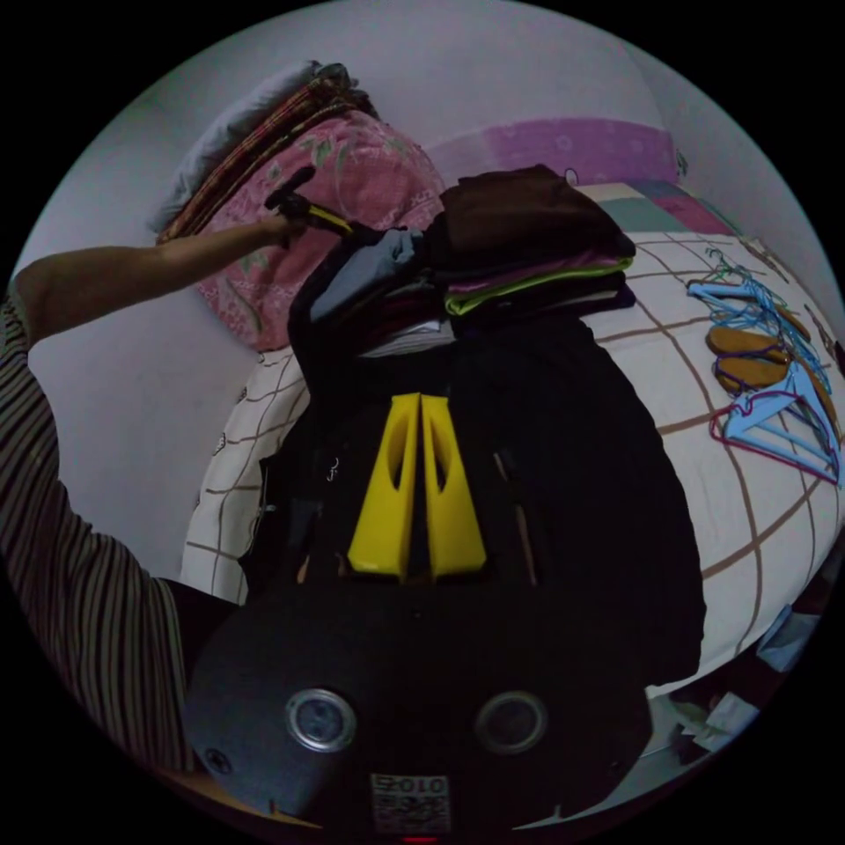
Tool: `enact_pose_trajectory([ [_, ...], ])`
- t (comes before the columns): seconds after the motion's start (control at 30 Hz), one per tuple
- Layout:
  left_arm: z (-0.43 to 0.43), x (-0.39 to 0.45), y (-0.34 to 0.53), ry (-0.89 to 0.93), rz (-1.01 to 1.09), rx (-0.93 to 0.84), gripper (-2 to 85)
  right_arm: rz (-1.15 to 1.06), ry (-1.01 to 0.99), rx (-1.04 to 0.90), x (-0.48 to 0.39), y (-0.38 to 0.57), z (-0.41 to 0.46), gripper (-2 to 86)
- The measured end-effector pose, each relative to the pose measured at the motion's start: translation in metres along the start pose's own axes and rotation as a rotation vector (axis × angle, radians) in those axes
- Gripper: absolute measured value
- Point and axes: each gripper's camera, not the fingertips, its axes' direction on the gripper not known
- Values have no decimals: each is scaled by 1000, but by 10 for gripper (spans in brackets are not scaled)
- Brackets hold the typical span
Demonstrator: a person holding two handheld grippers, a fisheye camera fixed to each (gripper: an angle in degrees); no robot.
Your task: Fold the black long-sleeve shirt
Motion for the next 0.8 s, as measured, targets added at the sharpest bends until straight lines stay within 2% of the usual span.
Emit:
enact_pose_trajectory([
  [0.07,-28,-33,45,126,-201,210,0,-11,-2,9,-3,6,-4,25],
  [0.17,-61,-59,115,352,-342,475,-1,-36,-5,23,-10,15,-12,26],
  [0.3,-95,-52,196,416,-471,653,-2,-89,-9,25,-27,28,-20,26],
  [0.37,-105,-31,237,503,-502,733,-2,-116,-1,24,-36,34,-24,26],
  [0.47,-92,-1,271,570,-570,717,-1,-136,-14,57,-49,46,-35,26],
  [0.63,-42,34,276,607,-659,624,2,-144,-5,70,-58,72,-46,25],
  [0.7,-29,52,261,612,-625,622,5,-148,12,59,-60,80,-48,25],
  [0.8,-24,97,221,488,-467,602,16,-143,36,59,-59,94,-53,25],
])
